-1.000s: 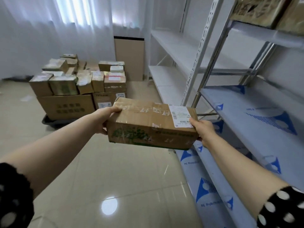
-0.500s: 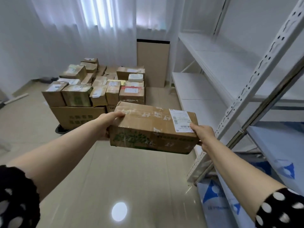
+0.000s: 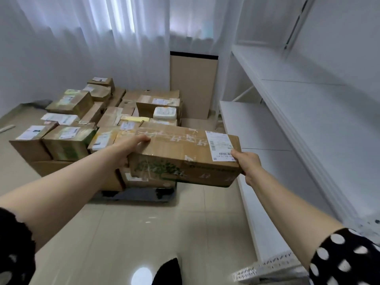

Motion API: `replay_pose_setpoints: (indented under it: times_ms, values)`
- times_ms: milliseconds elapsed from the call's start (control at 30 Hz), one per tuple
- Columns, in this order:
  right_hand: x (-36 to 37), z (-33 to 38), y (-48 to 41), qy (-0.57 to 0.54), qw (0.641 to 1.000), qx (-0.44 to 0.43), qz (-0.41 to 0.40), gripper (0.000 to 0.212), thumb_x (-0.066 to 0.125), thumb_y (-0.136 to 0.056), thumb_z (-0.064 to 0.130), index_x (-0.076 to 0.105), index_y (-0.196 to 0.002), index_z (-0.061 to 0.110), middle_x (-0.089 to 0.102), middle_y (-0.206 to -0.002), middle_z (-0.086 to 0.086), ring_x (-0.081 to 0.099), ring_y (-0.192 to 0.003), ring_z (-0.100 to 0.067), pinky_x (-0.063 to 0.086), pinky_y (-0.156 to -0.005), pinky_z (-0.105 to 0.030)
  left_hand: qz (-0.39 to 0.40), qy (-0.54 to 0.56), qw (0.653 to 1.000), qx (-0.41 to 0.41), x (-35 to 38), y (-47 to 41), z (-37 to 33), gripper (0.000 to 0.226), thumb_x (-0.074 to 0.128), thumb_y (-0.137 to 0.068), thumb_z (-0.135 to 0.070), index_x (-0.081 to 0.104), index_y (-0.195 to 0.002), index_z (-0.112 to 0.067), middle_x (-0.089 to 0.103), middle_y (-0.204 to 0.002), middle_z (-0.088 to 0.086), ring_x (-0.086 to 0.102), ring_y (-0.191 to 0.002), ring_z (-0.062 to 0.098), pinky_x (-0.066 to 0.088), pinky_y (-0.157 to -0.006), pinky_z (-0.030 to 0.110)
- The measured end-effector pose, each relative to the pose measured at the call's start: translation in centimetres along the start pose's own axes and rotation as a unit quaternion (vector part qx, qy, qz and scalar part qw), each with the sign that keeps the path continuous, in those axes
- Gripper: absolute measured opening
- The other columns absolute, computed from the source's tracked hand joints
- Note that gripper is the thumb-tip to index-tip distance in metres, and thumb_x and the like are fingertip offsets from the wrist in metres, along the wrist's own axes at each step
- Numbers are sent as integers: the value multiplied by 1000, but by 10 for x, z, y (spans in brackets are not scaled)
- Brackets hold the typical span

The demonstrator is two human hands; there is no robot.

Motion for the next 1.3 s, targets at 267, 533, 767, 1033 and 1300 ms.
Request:
replay_pose_setpoints:
  times_ms: [267, 533, 767, 1033, 1300]
  values:
    - [26, 82, -174, 3, 1000, 21, -22, 29, 63, -91, 30, 62, -111, 9, 68, -104, -5, 66, -93, -20, 56, -82, -31, 35, 11, 999, 3, 49, -168, -120, 56, 68, -80, -46, 49, -121, -13, 59, -103, 10, 58, -86, 25, 49, -67, 37]
    - [52, 143, -356, -6, 1000, 28, 5, 29, 64, -90, 29, 64, -111, 8, 69, -104, -5, 68, -91, -20, 56, -86, -34, 1, 39, 999, 25, 103, -317, -223, 55, 71, -79, -41, 51, -119, -9, 60, -94, 6, 59, -83, 22, 51, -67, 35]
    - [97, 211, -528, -17, 997, 24, 66, 31, 67, -88, 27, 63, -113, 9, 70, -104, -4, 69, -90, -18, 58, -77, -29, -83, 67, 994, 16, 138, -438, -310, 24, 69, -85, -28, 53, -85, -10, 56, -78, 6, 54, -61, 22, 47, -40, 22]
    - [185, 277, -670, -36, 990, 43, 127, 35, 67, -89, 17, 60, -120, 3, 69, -112, -9, 68, -95, -21, 57, -80, -31, -147, 103, 984, 4, 120, -555, -377, 61, 77, -78, -29, 52, -131, -10, 60, -121, 5, 58, -84, 18, 46, -60, 24]
    - [300, 306, -799, -34, 988, 64, 137, 31, 65, -90, 13, 59, -118, 3, 68, -113, -12, 66, -92, -22, 55, -80, -30, -184, 100, 978, 19, 82, -712, -431, 47, 68, -86, -13, 54, -131, -11, 60, -121, 8, 56, -96, 20, 46, -83, 30]
Point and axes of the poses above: each hand's wrist, its own y-axis away from the middle knuckle, its own x-axis out of the palm, z = x × y, the point moved 9 cm from there along -y, towards the middle knuckle
